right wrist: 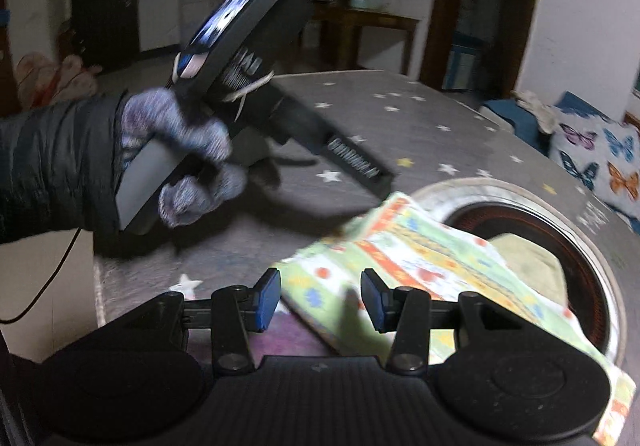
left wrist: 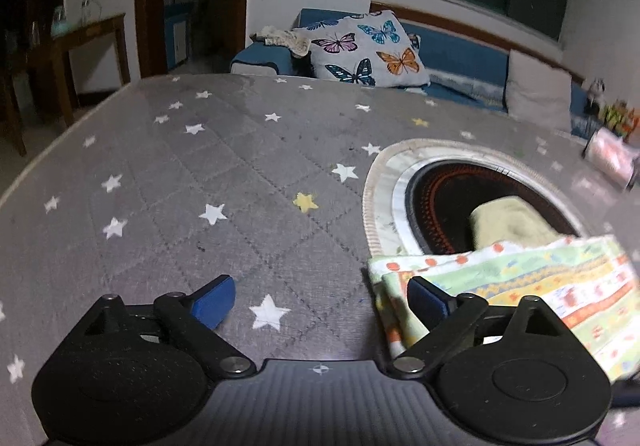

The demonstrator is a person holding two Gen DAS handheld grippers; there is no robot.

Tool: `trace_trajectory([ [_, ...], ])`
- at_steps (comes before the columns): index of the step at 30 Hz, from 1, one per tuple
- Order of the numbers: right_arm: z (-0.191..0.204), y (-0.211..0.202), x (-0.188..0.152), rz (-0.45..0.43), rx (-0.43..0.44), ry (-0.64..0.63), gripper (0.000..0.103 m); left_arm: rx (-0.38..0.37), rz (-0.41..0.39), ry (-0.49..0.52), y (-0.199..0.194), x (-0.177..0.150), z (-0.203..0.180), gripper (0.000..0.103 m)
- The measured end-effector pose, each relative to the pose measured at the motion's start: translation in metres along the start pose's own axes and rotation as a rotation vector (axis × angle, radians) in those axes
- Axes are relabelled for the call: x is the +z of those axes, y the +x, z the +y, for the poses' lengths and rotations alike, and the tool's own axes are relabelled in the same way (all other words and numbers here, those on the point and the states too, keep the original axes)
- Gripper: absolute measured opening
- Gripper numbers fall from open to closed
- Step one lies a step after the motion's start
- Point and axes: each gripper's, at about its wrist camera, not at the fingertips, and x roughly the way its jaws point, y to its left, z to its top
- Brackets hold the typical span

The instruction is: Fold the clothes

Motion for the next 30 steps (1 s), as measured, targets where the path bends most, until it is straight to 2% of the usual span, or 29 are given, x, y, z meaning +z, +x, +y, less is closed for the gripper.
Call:
trace_trajectory([
  [3,0.014,0.011,0.0,0.018,-0.001,-0.057,0.044,-0.044,0.003,-0.053,-0.008,0.002,0.006,0.092],
  [6,0.026,0.021,-0.001,0.034,-0.038,-0.115,0.04,-0.096,0.023,-0.096,-0.011,0.0,0.009,0.092],
  [8,0.031,0.027,-0.003,0.043,-0.057,-0.141,0.036,-0.122,0.035,-0.121,-0.013,-0.001,0.008,0.092],
  [9,0.032,0.029,-0.004,0.046,-0.064,-0.146,0.03,-0.129,0.039,-0.131,-0.014,-0.002,0.008,0.092],
  [10,0.032,0.029,-0.004,0.046,-0.067,-0.143,0.023,-0.135,0.043,-0.144,-0.015,-0.003,0.008,0.092],
  [13,0.027,0.024,-0.004,0.027,-0.065,-0.112,0.013,-0.165,0.061,-0.191,-0.017,-0.005,0.008,0.093],
  [19,0.004,0.001,0.001,-0.037,-0.042,0.01,0.01,-0.232,0.108,-0.341,-0.016,-0.011,0.009,0.093],
  [24,-0.008,-0.008,0.002,-0.061,-0.027,0.063,0.009,-0.286,0.152,-0.467,-0.011,-0.017,0.009,0.091],
  [25,-0.009,-0.008,0.002,-0.062,-0.025,0.068,0.009,-0.297,0.157,-0.475,-0.009,-0.017,0.009,0.087],
  [26,-0.009,-0.009,0.001,-0.063,-0.023,0.073,0.009,-0.308,0.163,-0.482,-0.008,-0.018,0.008,0.076],
  [27,-0.01,-0.01,0.001,-0.064,-0.021,0.078,0.009,-0.319,0.169,-0.49,-0.006,-0.018,0.007,0.072],
  [28,-0.01,-0.011,0.001,-0.065,-0.019,0.083,0.009,-0.33,0.174,-0.498,-0.005,-0.019,0.007,0.063],
  [29,-0.011,-0.011,0.0,-0.066,-0.017,0.088,0.009,-0.341,0.18,-0.505,-0.003,-0.02,0.006,0.048],
  [30,-0.012,-0.012,0.0,-0.067,-0.015,0.093,0.009,-0.348,0.189,-0.519,-0.001,-0.021,0.008,0.043],
])
